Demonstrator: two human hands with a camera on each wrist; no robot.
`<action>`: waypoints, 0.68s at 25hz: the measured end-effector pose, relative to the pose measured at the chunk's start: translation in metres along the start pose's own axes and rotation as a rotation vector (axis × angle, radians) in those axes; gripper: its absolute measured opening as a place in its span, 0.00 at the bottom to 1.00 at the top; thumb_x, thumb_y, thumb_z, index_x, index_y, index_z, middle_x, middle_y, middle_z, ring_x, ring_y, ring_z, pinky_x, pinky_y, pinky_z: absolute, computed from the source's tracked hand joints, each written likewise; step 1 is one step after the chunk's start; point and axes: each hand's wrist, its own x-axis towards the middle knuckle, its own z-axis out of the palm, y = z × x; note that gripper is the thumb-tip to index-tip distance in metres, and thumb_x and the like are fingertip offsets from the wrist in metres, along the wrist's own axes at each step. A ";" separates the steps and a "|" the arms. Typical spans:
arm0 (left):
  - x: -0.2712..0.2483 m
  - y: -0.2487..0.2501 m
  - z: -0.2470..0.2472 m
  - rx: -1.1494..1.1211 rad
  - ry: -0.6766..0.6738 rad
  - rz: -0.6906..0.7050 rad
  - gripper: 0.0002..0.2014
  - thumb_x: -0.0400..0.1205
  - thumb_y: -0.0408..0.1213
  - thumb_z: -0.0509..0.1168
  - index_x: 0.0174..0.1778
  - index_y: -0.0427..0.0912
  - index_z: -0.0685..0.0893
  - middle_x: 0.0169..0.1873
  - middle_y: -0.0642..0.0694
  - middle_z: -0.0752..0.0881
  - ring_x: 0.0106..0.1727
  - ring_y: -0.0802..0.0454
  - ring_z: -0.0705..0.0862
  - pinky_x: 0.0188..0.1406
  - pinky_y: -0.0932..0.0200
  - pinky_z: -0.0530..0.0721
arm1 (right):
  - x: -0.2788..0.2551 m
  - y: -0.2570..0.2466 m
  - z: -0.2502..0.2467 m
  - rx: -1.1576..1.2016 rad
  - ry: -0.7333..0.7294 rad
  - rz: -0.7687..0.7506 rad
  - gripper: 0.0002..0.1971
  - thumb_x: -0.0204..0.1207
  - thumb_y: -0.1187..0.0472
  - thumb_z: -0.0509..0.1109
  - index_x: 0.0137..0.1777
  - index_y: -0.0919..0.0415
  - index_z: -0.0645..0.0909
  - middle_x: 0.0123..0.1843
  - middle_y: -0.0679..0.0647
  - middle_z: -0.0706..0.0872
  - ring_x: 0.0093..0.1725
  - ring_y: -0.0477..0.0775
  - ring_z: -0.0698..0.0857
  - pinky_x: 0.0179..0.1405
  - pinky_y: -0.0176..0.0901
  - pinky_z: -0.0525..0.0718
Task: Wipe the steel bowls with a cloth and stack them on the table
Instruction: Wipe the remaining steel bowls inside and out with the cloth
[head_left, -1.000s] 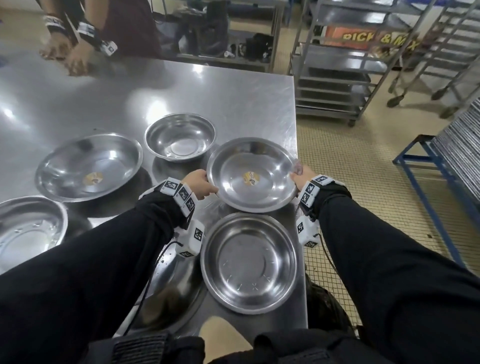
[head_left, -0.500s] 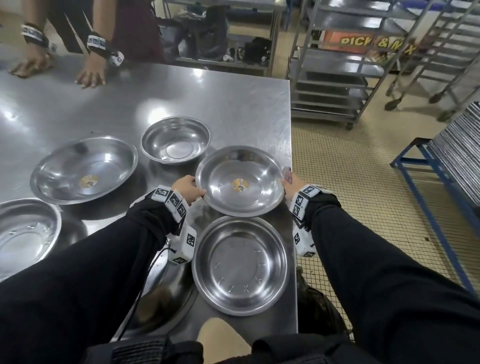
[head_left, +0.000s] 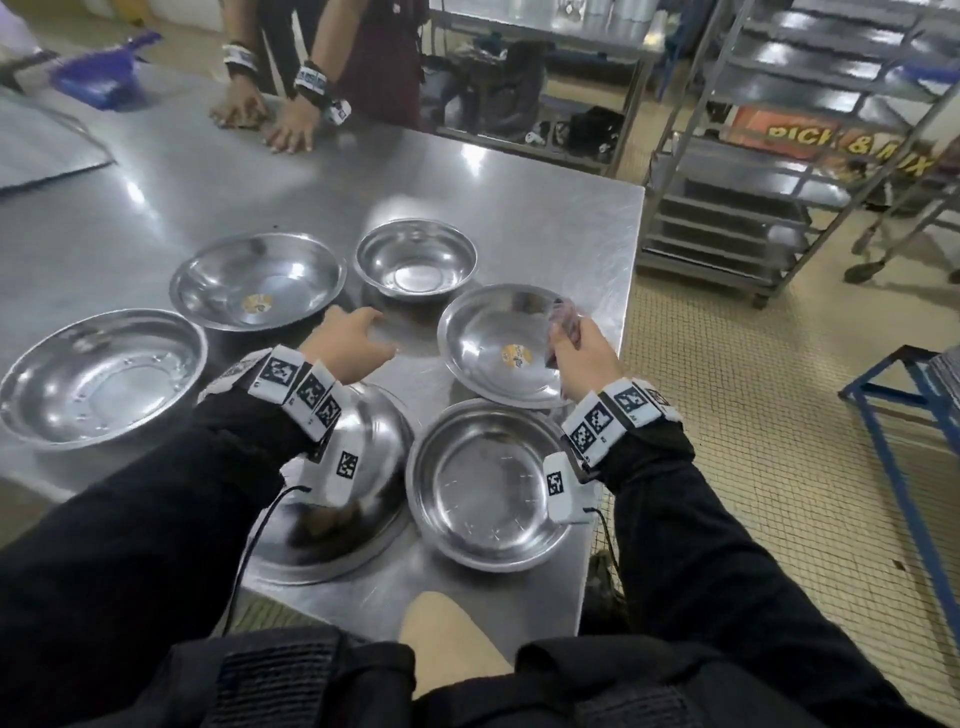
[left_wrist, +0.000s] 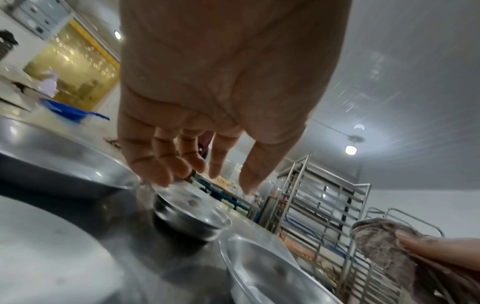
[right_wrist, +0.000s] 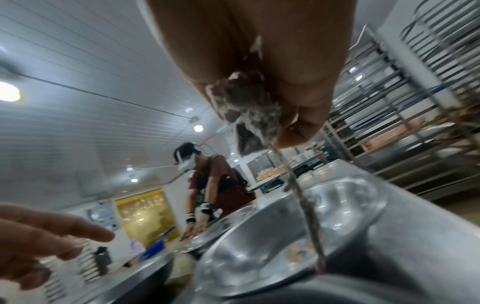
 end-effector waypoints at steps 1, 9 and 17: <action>-0.015 -0.013 -0.004 -0.002 0.037 -0.052 0.30 0.81 0.47 0.63 0.80 0.47 0.66 0.75 0.35 0.66 0.74 0.36 0.71 0.74 0.41 0.70 | -0.009 -0.010 0.011 0.024 -0.050 -0.016 0.15 0.84 0.48 0.57 0.60 0.56 0.76 0.49 0.52 0.83 0.42 0.49 0.83 0.42 0.42 0.82; -0.104 -0.108 0.003 -0.069 0.052 -0.555 0.30 0.83 0.46 0.58 0.79 0.40 0.61 0.76 0.30 0.61 0.74 0.29 0.67 0.72 0.38 0.70 | -0.039 -0.059 0.106 -0.178 -0.432 -0.117 0.14 0.82 0.53 0.59 0.52 0.62 0.83 0.48 0.58 0.87 0.49 0.58 0.86 0.59 0.53 0.82; -0.130 -0.138 0.039 -0.479 0.018 -0.532 0.33 0.85 0.55 0.58 0.81 0.40 0.61 0.73 0.38 0.76 0.68 0.39 0.78 0.69 0.45 0.76 | -0.039 -0.073 0.147 -0.500 -0.644 -0.296 0.17 0.83 0.58 0.58 0.70 0.58 0.76 0.62 0.59 0.83 0.58 0.59 0.82 0.54 0.42 0.77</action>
